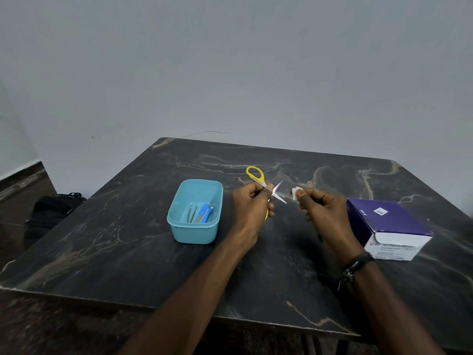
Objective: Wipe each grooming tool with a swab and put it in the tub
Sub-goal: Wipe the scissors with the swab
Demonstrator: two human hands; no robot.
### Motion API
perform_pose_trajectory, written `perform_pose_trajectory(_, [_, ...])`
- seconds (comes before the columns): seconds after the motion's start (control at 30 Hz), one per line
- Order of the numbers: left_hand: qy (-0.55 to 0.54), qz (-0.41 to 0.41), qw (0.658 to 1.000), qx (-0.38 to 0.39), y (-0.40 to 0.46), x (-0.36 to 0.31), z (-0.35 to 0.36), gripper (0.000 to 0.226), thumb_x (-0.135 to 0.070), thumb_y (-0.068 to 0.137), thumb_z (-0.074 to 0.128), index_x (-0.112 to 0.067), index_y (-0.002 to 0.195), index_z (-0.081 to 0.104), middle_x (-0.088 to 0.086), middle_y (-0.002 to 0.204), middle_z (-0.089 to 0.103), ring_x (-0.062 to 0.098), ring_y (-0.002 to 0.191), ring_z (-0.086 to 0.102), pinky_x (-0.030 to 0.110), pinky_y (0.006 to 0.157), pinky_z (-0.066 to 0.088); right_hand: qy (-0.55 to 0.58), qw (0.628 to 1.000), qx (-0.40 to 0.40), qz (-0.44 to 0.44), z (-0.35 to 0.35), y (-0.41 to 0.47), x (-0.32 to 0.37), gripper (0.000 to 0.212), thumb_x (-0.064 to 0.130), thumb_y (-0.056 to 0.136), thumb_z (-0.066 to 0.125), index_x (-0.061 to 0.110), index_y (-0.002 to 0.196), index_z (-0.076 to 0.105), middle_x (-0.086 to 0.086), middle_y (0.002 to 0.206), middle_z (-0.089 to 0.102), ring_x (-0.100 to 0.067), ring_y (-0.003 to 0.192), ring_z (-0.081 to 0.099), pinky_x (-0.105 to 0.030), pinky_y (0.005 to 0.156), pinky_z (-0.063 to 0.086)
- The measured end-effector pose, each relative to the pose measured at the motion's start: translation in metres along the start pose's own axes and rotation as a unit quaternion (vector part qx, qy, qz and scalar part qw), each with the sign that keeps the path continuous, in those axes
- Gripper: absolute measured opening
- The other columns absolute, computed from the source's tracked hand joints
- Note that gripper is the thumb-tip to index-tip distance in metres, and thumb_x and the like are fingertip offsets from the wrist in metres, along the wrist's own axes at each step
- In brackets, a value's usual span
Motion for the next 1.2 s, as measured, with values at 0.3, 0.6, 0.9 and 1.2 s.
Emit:
perform_pose_trajectory(0.3, [0.007,0.004,1.000,0.020,-0.001,0.006,0.003,0.020,-0.015,0.091,0.063,0.001,0.079,0.066,0.007,0.056,0.054,0.009,0.048,0.051,0.025,0.048,0.050,0.041,0.999,0.020,0.011,0.002,-0.002,0.000,0.016,0.003,0.088,0.064,0.004,0.103,0.070,-0.001,0.080,0.070,0.009,0.057,0.059,-0.006,0.051,0.042])
perform_pose_trajectory(0.6, [0.004,0.012,1.000,0.028,-0.003,0.008,0.005,0.021,-0.017,0.091,0.063,0.001,0.083,0.067,0.008,0.058,0.057,0.012,0.049,0.051,0.026,0.048,0.049,0.056,0.998,0.018,0.029,0.004,-0.002,-0.001,0.017,0.002,0.087,0.065,-0.001,0.103,0.070,-0.002,0.077,0.069,0.007,0.055,0.057,-0.007,0.050,0.040])
perform_pose_trajectory(0.9, [-0.001,0.025,0.998,0.055,-0.006,0.009,0.006,0.012,-0.006,0.092,0.058,-0.011,0.092,0.069,0.011,0.072,0.063,0.012,0.055,0.052,0.024,0.049,0.049,0.078,0.991,0.048,0.097,0.003,-0.002,-0.004,0.013,0.013,0.087,0.068,0.011,0.098,0.073,0.000,0.081,0.071,-0.011,0.072,0.054,-0.024,0.057,0.038])
perform_pose_trajectory(1.2, [0.026,0.046,0.995,0.087,-0.007,0.012,0.008,0.024,-0.005,0.091,0.060,-0.008,0.114,0.068,0.003,0.066,0.062,0.010,0.050,0.052,0.025,0.048,0.049,0.084,0.987,0.077,0.114,0.004,-0.002,-0.004,0.010,0.014,0.087,0.067,0.009,0.080,0.072,-0.009,0.077,0.062,-0.019,0.073,0.046,-0.027,0.057,0.035])
Point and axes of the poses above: each hand's wrist, its own y-axis towards the middle knuckle, its own z-axis out of the palm, x = y × z, the point moved 1 cm from there along y, towards the middle knuckle
